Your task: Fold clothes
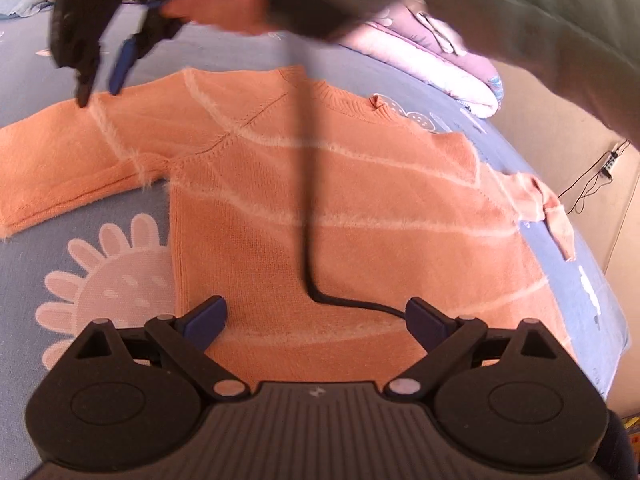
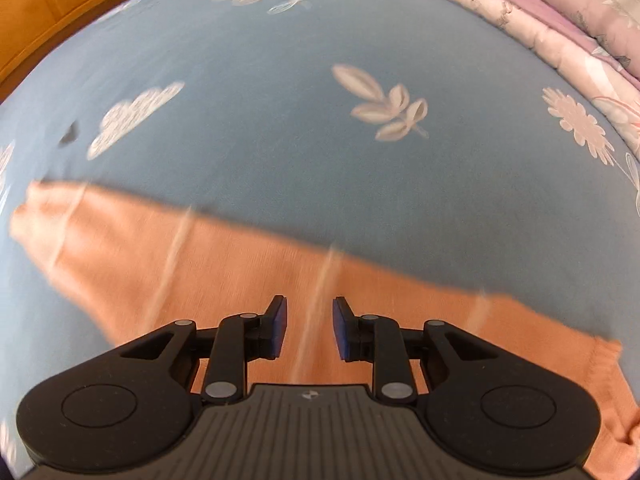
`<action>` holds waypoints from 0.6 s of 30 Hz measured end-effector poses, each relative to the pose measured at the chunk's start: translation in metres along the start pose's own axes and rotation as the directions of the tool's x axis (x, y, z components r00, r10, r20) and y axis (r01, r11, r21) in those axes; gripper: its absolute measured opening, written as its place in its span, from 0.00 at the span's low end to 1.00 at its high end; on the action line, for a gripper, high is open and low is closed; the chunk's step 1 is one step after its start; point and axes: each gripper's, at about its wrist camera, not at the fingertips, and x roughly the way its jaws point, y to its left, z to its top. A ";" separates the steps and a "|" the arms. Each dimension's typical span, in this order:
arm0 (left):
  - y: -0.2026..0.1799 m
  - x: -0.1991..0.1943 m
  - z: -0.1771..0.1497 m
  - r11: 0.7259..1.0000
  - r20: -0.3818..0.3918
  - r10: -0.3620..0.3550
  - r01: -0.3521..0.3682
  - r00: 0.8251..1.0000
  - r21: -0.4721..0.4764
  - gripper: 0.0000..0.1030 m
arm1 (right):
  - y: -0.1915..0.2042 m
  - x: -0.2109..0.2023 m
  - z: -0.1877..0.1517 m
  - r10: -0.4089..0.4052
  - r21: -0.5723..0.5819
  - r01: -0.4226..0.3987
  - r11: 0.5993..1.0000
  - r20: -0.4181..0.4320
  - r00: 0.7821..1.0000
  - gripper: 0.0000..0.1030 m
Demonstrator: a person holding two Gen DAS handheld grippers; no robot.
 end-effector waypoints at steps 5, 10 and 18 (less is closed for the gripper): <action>-0.001 -0.002 -0.001 1.000 -0.001 0.004 -0.004 1.000 -0.001 0.93 | -0.002 -0.005 -0.033 -0.032 -0.004 0.032 0.999 -0.104 0.994 0.28; -0.003 0.003 -0.005 1.000 -0.015 0.002 -0.002 1.000 0.012 0.93 | 0.011 0.012 -0.053 0.008 0.016 -0.006 1.000 -0.118 0.993 0.24; -0.007 0.006 -0.007 1.000 -0.013 -0.009 0.009 1.000 0.014 0.93 | -0.043 -0.033 -0.051 -0.111 0.145 0.104 0.984 0.040 0.993 0.25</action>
